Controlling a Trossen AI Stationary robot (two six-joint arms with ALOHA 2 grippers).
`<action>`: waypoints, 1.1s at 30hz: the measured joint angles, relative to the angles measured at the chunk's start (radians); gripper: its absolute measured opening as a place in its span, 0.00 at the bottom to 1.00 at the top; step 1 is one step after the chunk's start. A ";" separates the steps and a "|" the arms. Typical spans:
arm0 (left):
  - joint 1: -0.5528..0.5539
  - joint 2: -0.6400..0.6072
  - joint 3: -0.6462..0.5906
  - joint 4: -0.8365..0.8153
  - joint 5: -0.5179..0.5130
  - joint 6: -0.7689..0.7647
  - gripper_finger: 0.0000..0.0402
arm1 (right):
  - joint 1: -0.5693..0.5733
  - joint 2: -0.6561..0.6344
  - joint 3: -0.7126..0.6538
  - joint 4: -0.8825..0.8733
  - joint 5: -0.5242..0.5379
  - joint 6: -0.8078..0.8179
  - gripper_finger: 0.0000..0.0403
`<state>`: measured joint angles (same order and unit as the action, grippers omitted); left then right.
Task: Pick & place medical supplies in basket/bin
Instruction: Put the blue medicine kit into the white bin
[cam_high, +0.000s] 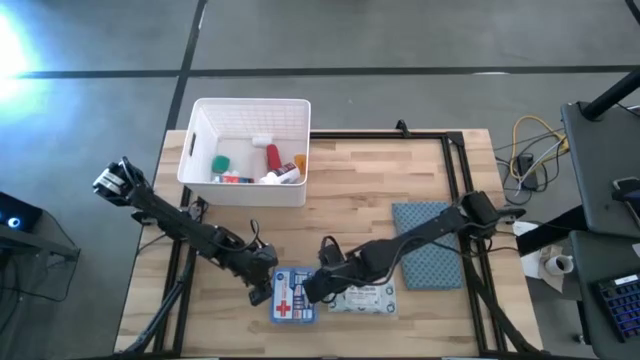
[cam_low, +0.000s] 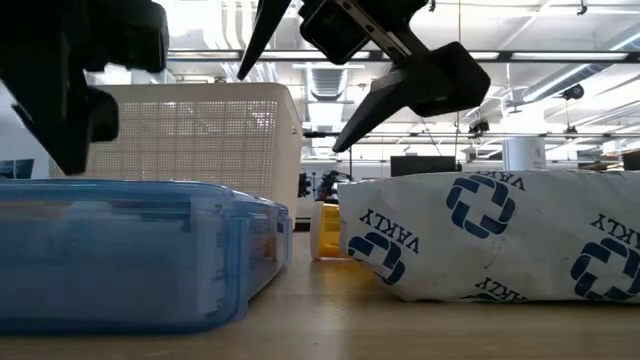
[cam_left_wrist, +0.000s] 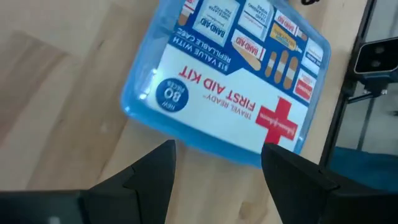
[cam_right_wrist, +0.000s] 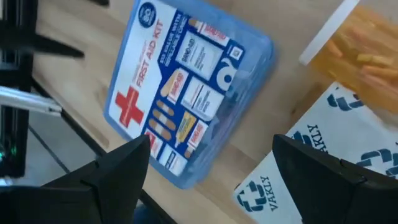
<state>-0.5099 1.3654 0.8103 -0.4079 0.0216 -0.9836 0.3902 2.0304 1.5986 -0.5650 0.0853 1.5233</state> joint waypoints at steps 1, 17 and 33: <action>-0.002 0.004 -0.014 0.032 0.000 -0.001 0.54 | -0.004 0.000 0.000 0.000 0.003 0.012 0.81; -0.029 0.005 -0.183 0.250 -0.031 -0.071 0.54 | -0.027 0.139 0.000 0.093 0.018 0.172 0.81; -0.035 0.105 -0.182 0.286 -0.011 -0.079 0.54 | -0.042 0.248 0.004 0.306 -0.102 0.131 0.81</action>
<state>-0.5449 1.4701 0.6281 -0.1214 0.0101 -1.0626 0.3484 2.2782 1.6024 -0.2591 -0.0171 1.6539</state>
